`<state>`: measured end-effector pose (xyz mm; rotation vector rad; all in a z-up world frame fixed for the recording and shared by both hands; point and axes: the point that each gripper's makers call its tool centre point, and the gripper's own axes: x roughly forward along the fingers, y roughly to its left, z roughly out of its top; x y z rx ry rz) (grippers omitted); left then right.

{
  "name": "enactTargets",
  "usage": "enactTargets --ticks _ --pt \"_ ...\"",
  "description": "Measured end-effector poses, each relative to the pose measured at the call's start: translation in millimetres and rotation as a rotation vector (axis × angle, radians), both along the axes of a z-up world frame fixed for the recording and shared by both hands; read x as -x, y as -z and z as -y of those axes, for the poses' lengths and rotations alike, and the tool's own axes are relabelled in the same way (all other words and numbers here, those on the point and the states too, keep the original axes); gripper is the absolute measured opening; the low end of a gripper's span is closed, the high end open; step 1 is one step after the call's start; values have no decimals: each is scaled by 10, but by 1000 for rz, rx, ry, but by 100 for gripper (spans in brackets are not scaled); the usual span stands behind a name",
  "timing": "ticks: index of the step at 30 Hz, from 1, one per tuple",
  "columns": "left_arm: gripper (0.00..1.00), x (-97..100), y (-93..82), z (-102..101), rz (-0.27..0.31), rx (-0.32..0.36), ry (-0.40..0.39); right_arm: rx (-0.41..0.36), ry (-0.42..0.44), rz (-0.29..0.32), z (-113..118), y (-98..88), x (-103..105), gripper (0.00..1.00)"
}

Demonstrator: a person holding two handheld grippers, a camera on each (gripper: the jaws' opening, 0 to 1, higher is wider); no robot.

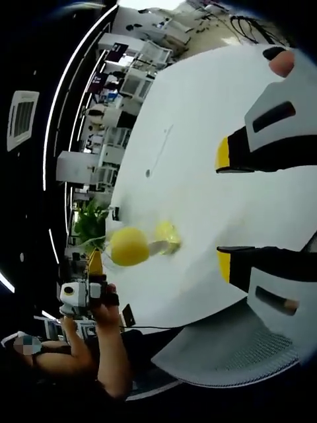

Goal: Compare the silicone blocks by pressing each to a similar depth, holding the contact briefly, and releasing to observe deformation and rebound differences across the visible hardness samples.

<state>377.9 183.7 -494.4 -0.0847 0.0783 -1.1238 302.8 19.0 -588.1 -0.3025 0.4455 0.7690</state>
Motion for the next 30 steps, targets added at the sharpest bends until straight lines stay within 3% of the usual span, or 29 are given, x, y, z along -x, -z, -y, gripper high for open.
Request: enactTargets --ticks 3,11,17,22,30 --pt "0 5 -35 26 4 5 13 19 -69 -7 -114 -59 -29 44" --pt "0 16 -132 78 14 25 26 109 -234 -106 -329 -190 -140 49" --pt "0 36 -227 70 18 54 27 180 -316 -71 -453 -433 -310 48" --pt "0 31 -312 58 26 72 28 195 -385 -57 -637 -645 -453 48" --pt "0 34 -396 80 38 89 31 272 -536 -101 -1103 -820 -615 50"
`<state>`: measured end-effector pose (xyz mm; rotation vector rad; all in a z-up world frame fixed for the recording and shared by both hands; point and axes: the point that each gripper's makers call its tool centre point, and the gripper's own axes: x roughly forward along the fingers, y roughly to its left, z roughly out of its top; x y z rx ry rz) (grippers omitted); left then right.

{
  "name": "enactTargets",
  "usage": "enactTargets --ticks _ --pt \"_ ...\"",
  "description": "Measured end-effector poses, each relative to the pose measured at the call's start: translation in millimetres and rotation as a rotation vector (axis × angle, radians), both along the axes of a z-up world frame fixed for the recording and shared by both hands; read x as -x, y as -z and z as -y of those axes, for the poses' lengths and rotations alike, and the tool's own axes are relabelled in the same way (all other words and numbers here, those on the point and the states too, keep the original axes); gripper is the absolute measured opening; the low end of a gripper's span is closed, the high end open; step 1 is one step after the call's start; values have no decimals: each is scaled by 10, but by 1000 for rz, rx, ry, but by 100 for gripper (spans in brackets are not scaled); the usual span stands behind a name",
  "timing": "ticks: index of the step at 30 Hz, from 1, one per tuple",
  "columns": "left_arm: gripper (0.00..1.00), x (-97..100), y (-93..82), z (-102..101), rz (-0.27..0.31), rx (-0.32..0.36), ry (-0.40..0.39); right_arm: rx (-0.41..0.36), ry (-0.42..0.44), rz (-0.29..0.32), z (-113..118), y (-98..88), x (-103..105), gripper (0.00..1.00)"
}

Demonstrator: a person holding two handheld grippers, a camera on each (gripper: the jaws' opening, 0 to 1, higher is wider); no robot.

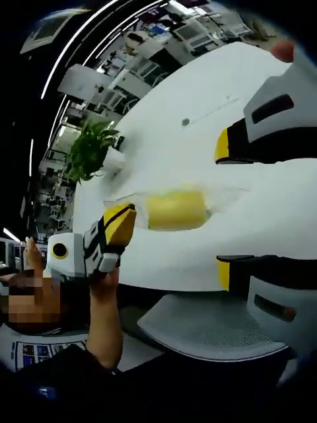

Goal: Compare the silicone blocks by pressing each to a similar depth, holding the contact briefly, and releasing to observe deformation and rebound differences across the visible hardness samples.

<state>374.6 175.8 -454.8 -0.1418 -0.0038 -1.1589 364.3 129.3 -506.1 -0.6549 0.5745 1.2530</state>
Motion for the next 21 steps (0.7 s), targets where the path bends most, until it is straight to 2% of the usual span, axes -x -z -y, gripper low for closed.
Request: enactTargets --ticks 6,11,17,21 --pt "0 6 -18 26 0 7 2 78 -78 -37 -194 48 -69 49" --pt "0 -7 -51 37 2 22 -2 104 -118 -97 -319 95 -84 47" --pt "0 -34 -88 14 6 32 -11 142 -142 -105 -405 66 -206 43" --pt "0 -44 -85 17 4 32 -10 178 -174 -113 -464 52 -215 40"
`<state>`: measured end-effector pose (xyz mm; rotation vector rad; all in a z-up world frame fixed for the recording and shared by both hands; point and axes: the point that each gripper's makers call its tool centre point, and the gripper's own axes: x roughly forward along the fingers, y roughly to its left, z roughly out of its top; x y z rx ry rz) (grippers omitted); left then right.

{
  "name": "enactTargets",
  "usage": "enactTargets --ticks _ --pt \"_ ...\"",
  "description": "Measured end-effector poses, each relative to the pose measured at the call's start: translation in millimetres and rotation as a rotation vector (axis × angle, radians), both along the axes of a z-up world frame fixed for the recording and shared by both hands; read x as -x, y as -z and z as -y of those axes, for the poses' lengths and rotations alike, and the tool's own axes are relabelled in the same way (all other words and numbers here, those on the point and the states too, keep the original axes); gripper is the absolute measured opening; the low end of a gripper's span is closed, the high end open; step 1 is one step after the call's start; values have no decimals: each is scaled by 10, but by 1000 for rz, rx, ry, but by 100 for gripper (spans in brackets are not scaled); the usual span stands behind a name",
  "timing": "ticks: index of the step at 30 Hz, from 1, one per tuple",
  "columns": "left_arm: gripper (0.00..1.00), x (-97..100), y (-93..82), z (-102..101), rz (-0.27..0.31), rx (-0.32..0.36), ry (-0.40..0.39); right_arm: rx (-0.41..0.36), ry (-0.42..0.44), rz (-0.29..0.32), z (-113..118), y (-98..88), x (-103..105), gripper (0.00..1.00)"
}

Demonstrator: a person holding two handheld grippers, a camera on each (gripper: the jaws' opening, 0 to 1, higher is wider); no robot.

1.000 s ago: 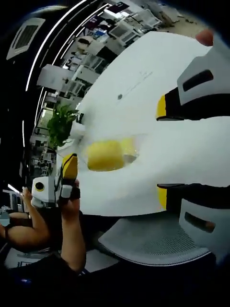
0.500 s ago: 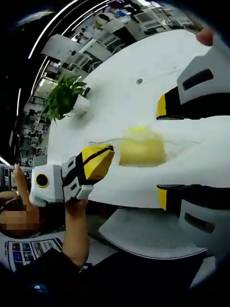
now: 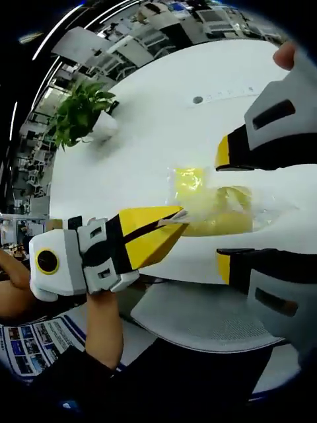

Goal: Compare the silicone blocks by pressing each to a similar depth, holding the contact briefly, and releasing to observe deformation and rebound differences across the visible hardness samples.

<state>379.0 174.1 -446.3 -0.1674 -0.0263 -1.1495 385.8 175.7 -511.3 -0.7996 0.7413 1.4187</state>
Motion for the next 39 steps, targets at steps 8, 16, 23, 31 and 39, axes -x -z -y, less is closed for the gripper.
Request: enactTargets --ticks 8,16,23,31,39 --pt "0 -12 -26 6 -3 14 2 112 -29 -35 20 113 8 31" --pt "0 -28 4 -7 -14 17 3 183 -74 -28 23 178 24 24" --pt "0 -51 62 -29 -29 16 -1 215 -104 7 15 244 0 18" --pt "0 -45 126 -30 -45 10 1 238 -112 21 23 299 -9 13" --pt "0 -48 130 -43 -54 17 -2 233 -130 16 0 304 6 7"
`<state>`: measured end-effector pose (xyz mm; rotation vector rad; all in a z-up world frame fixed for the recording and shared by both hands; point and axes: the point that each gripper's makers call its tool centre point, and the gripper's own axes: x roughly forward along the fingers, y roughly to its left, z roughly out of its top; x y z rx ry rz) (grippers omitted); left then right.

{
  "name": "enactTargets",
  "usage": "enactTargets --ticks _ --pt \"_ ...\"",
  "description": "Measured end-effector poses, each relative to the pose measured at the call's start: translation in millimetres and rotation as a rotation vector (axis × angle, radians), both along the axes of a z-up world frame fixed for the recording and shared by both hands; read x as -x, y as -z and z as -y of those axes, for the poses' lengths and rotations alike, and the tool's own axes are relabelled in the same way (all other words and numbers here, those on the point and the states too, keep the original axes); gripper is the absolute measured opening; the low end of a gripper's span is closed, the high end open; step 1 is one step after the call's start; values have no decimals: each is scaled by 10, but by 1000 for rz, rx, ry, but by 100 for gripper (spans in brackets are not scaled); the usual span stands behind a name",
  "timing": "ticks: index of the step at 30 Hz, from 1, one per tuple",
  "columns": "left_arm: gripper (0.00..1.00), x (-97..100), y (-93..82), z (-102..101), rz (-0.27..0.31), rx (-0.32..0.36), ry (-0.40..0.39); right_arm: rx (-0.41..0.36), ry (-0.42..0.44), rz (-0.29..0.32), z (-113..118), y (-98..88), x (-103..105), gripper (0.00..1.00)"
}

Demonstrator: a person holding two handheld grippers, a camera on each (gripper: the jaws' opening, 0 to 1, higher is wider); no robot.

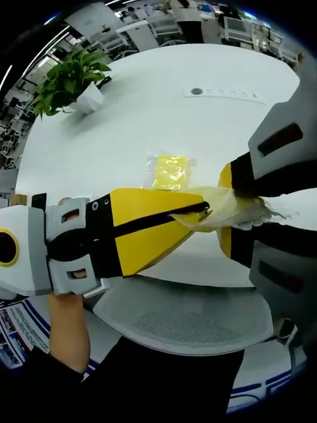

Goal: Compare the silicone blocks by pressing each to a similar depth, holding the contact briefly, and releasing to observe deformation and rebound differences across the visible hardness samples.

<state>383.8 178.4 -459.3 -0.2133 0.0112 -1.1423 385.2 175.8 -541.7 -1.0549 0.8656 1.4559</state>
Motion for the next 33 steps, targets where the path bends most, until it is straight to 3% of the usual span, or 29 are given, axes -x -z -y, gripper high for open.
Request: enactTargets --ticks 3,33 --pt "0 1 16 -8 -6 0 -2 5 -19 29 -7 19 -10 6" --pt "0 50 76 147 5 -64 40 41 -25 -10 176 72 83 3"
